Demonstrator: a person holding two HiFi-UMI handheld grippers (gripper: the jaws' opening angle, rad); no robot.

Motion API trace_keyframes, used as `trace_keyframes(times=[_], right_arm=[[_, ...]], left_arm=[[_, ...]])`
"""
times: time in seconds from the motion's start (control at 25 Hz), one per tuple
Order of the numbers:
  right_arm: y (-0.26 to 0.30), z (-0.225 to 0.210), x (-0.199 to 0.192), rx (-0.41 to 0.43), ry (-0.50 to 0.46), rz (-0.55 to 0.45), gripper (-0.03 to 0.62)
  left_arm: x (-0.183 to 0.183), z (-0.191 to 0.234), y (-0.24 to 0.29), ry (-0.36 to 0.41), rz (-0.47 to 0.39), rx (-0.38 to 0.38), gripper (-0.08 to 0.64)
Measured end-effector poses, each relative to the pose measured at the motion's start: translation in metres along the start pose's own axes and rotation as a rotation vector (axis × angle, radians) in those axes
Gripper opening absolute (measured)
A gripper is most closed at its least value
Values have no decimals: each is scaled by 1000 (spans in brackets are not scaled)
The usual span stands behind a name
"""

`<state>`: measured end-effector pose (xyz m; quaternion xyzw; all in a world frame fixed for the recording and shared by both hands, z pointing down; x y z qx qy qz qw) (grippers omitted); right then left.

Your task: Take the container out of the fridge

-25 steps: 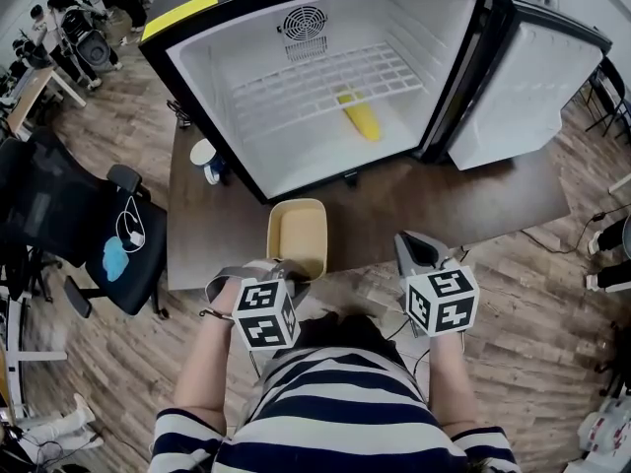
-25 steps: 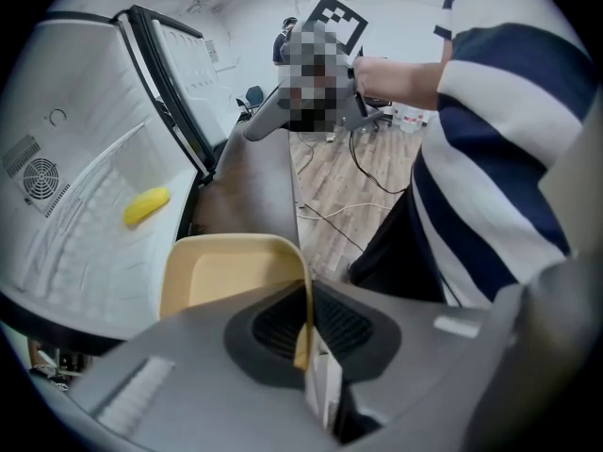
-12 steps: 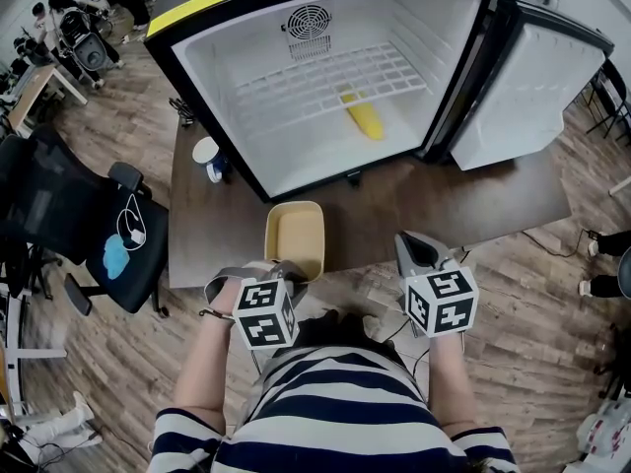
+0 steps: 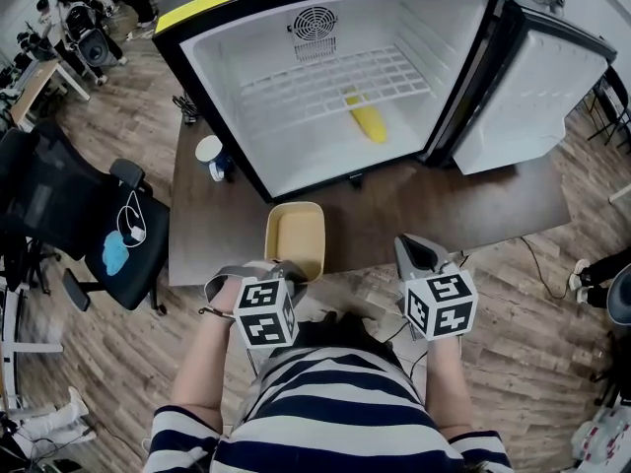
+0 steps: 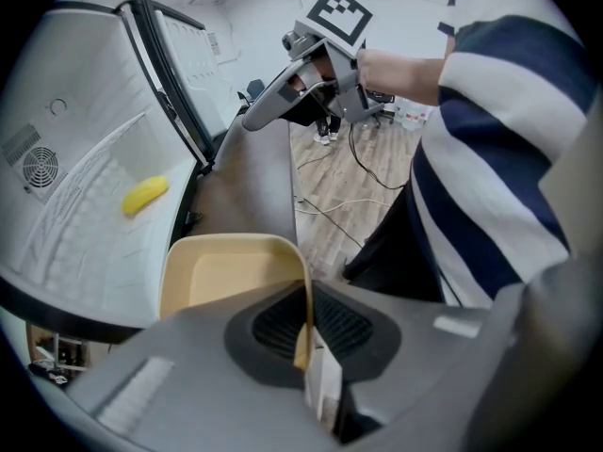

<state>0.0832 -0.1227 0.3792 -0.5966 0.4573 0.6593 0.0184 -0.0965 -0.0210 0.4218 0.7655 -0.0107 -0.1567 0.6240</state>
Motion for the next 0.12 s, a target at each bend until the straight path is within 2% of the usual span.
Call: trace_keyframes(times=[0.12], right_arm=[[-1,1,-3,-5,11,-1,-9]], left_arm=[[-1,-1,1,17,6,-8,0]])
Point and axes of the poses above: the fingertips, and each gripper's own axes: y forward along the fingers, z to its left, x out of its top, the point moved 5 cm from there along -y, backward along the fingers, and after that the axes turned 5 degrees about z, right-handed, at the moved point
